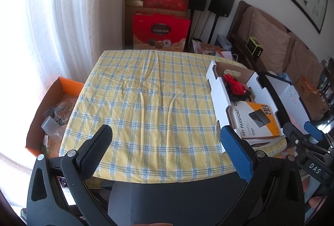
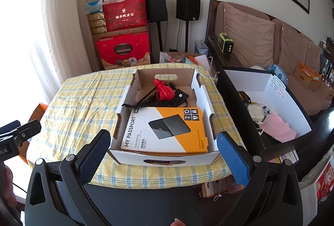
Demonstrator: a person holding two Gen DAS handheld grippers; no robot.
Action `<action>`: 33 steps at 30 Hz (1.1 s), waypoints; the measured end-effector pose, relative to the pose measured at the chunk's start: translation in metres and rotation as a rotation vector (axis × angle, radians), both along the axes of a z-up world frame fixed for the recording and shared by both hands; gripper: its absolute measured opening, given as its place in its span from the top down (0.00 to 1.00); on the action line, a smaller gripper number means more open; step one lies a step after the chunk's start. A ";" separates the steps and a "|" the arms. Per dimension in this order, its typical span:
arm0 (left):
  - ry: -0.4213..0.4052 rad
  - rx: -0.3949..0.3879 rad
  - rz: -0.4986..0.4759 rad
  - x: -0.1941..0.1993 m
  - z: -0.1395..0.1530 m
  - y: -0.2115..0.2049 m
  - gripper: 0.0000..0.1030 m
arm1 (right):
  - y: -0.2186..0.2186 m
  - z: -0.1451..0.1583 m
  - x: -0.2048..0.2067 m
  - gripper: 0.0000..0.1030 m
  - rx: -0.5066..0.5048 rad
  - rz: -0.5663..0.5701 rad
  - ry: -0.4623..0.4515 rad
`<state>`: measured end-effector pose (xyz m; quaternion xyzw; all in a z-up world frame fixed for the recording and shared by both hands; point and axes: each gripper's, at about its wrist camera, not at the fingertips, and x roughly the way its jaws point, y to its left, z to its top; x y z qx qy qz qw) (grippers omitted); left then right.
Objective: Organize objects
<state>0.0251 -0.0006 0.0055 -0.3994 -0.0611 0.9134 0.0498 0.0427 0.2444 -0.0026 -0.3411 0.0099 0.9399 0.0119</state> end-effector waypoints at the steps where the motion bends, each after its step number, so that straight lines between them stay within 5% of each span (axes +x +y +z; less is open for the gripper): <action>1: 0.001 -0.003 0.001 0.000 0.000 0.000 0.00 | 0.000 0.000 0.000 0.00 0.001 0.001 -0.001; 33: 0.031 -0.115 0.008 0.007 -0.003 0.006 0.00 | -0.005 -0.001 0.000 0.00 0.021 -0.003 -0.002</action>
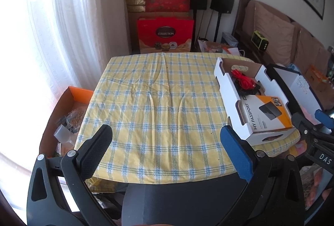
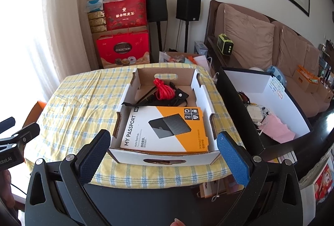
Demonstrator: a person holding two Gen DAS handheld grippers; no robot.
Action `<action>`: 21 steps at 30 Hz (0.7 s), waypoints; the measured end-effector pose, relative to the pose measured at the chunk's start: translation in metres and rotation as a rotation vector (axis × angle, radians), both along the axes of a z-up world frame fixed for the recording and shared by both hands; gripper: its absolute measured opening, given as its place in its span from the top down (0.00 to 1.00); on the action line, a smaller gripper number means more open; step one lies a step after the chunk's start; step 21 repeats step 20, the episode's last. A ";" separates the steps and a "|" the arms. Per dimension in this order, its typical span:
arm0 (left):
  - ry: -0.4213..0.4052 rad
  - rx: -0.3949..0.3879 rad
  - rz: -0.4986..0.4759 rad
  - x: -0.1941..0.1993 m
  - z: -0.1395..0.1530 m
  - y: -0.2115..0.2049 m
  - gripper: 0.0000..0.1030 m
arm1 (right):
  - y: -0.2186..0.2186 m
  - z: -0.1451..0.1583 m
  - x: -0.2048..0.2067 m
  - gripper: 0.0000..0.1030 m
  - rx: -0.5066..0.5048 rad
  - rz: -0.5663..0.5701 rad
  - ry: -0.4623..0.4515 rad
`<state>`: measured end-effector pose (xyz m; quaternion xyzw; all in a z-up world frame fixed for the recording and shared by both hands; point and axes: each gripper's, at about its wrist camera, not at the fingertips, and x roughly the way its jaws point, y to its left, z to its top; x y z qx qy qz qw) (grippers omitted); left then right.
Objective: Organize objects
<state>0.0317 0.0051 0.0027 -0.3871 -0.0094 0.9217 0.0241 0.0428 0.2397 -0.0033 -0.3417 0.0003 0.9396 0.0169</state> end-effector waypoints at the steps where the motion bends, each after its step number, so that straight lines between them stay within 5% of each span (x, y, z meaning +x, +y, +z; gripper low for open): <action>1: 0.000 0.000 -0.001 0.000 0.000 0.000 0.00 | 0.000 0.000 0.000 0.00 0.000 0.001 0.001; 21: -0.002 -0.009 -0.005 0.000 -0.001 0.002 0.00 | 0.000 -0.001 0.000 0.00 -0.002 0.004 -0.002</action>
